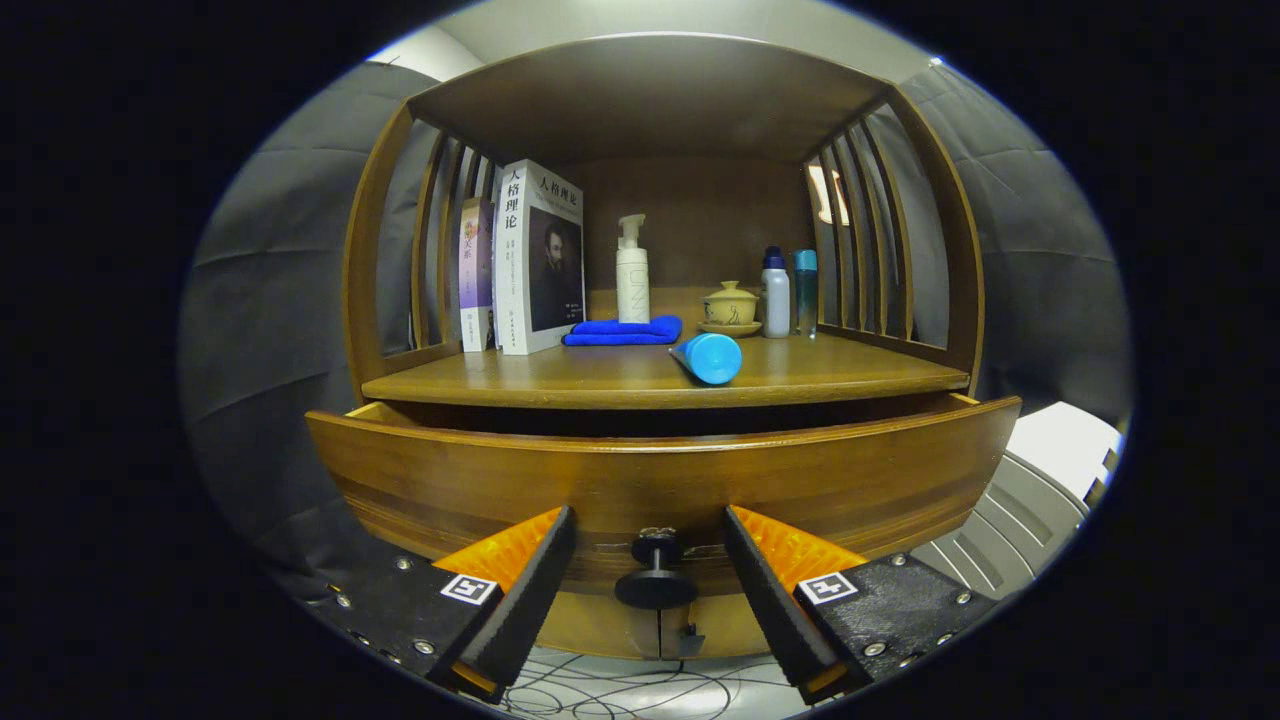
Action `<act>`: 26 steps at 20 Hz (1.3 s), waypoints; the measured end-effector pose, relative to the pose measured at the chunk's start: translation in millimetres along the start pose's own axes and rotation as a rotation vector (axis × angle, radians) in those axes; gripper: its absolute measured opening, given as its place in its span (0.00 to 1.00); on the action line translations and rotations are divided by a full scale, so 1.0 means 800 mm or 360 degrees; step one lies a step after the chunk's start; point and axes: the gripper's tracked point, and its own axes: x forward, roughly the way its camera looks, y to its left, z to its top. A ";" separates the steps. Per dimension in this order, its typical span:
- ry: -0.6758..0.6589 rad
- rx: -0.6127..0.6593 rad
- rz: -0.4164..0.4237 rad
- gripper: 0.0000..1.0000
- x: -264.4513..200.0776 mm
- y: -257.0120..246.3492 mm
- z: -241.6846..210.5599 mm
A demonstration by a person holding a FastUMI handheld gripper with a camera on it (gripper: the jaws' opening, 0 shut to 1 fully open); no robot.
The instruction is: Pull open the drawer, take out the items inside it, and place them on the countertop above the cabinet.
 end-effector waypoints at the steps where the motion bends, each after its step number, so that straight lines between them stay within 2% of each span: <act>1: -0.0003 -0.0003 0.0004 0.94 0.003 0.000 0.000; 15: -0.0016 -0.0085 0.0035 0.94 0.061 -0.002 0.007; 22: -0.0043 -0.0203 0.0024 0.93 0.056 -0.005 0.000; 26: -0.0078 -0.0195 -0.0002 0.93 0.027 -0.015 0.017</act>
